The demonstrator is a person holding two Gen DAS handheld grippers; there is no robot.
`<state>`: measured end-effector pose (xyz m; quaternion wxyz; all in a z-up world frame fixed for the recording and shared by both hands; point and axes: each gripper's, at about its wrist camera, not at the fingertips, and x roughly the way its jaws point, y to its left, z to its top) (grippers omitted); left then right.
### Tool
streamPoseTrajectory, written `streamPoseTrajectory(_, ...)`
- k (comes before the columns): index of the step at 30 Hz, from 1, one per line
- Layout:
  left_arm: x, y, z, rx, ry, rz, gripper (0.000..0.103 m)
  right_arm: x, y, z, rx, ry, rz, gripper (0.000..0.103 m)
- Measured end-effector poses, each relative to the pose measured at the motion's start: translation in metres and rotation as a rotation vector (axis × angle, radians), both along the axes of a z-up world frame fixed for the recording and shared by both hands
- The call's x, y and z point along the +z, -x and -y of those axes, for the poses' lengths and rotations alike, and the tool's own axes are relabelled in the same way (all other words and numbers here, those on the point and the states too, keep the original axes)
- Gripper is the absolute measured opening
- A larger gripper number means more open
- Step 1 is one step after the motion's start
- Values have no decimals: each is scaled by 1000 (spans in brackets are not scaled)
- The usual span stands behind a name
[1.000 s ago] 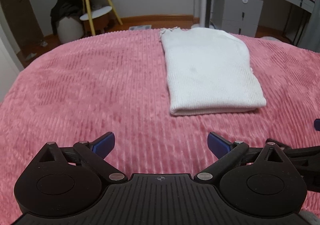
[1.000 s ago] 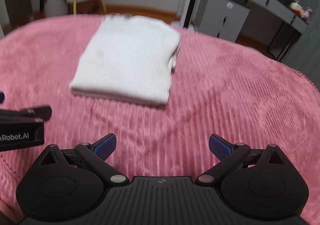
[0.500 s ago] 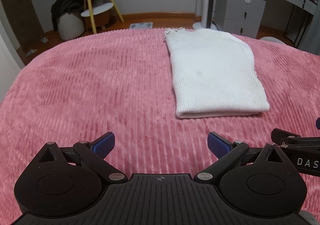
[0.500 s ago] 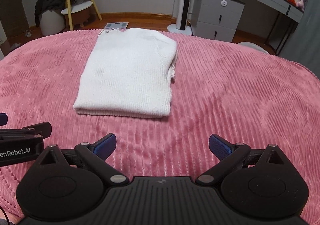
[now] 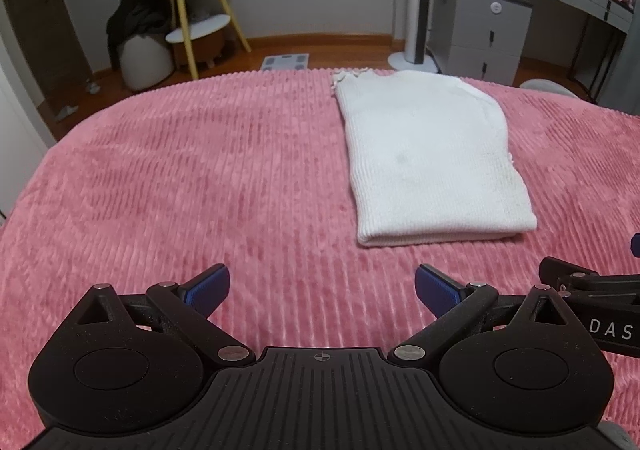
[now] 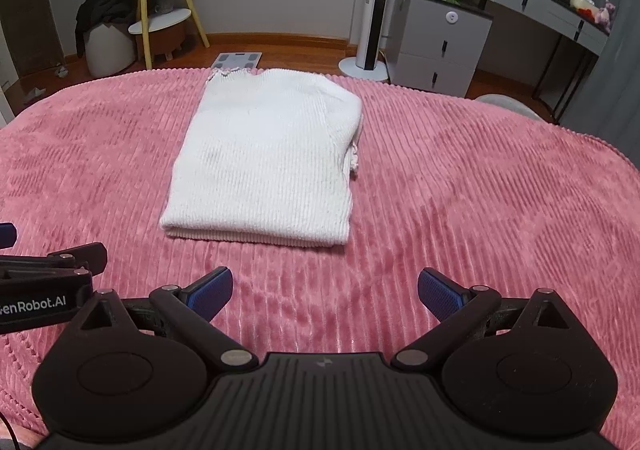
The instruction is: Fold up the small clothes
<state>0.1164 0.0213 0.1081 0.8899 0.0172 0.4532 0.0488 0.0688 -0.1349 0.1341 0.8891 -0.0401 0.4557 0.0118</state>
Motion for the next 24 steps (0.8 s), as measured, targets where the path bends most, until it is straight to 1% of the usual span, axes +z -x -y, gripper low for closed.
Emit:
streamPoseTrajectory(8,2,-1,6,-8,1,-1,102,4,2,4,-3,2,6,99)
streamPoseTrajectory(24,4,-4,12,-21,-4,-3,102,9,2,19,-24,-39,13,99)
